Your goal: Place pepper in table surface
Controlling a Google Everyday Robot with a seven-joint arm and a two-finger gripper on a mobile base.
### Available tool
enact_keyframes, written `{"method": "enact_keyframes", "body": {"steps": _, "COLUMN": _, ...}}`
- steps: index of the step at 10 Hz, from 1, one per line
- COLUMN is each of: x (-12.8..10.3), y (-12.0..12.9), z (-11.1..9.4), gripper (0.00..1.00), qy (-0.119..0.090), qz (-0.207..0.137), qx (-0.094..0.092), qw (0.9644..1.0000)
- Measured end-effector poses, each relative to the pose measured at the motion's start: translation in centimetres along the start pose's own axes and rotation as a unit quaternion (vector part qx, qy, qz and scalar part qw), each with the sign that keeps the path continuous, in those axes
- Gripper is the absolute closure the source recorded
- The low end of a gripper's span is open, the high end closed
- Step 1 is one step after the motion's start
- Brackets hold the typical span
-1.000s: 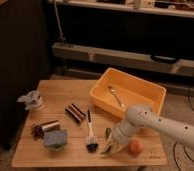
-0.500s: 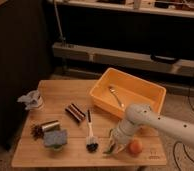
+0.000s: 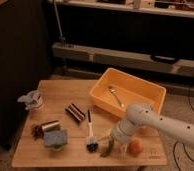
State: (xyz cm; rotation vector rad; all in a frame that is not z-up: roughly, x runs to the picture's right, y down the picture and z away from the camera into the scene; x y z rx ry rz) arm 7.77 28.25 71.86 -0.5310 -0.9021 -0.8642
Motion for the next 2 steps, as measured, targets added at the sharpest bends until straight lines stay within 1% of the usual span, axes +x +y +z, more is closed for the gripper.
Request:
{"method": "enact_keyframes", "body": {"steps": 1, "x": -0.13, "y": 0.51, "z": -0.78, "gripper": 0.20, "qy": 0.014, "qz": 0.018, "qx": 0.006, "qw": 0.9997}}
{"method": "enact_keyframes", "body": {"steps": 2, "x": -0.18, "y": 1.24, "z": -1.49, "gripper": 0.20, "qy": 0.028, "qz": 0.046, "qx": 0.013, "qw": 0.9984}}
